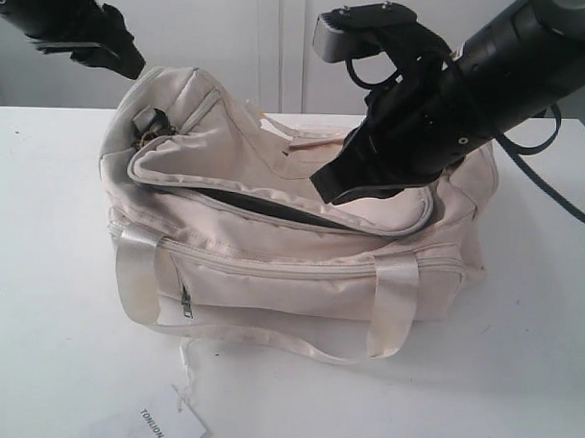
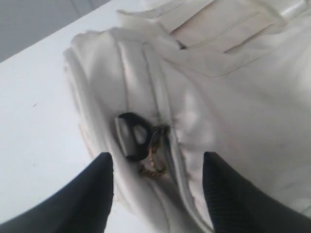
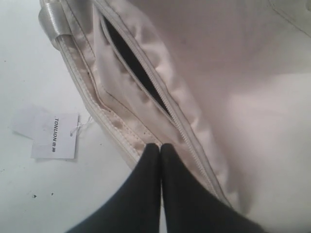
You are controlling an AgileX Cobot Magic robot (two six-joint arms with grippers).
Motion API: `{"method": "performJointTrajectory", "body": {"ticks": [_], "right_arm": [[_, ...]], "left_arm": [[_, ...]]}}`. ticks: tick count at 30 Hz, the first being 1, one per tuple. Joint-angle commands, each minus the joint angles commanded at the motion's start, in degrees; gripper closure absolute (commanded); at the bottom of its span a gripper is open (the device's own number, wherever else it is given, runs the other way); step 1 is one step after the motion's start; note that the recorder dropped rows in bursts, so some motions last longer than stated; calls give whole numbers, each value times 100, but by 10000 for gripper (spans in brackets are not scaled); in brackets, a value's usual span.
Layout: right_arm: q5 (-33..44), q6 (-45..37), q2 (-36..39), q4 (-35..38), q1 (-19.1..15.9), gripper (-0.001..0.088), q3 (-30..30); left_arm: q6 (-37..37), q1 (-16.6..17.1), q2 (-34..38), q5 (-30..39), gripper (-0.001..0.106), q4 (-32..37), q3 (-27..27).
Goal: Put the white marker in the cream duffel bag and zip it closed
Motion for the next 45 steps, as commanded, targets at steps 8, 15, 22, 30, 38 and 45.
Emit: {"method": "performJointTrajectory", "body": {"ticks": [8, 15, 22, 30, 38, 45], "right_arm": [[12, -26, 0, 0, 0, 868, 0], [12, -26, 0, 0, 0, 868, 0], [-1, -26, 0, 0, 0, 868, 0], [-1, -26, 0, 0, 0, 868, 0], [-1, -26, 0, 0, 0, 868, 0], [-1, -26, 0, 0, 0, 868, 0]], "left_arm": [[-823, 0, 307, 269, 462, 279, 0], [-1071, 0, 582, 243, 462, 279, 0], [-1124, 0, 755, 243, 462, 279, 0], [-1124, 0, 931, 243, 465, 119, 0], [-1124, 0, 931, 465, 838, 95, 0], [-1124, 0, 931, 536, 1053, -627, 0]]}}
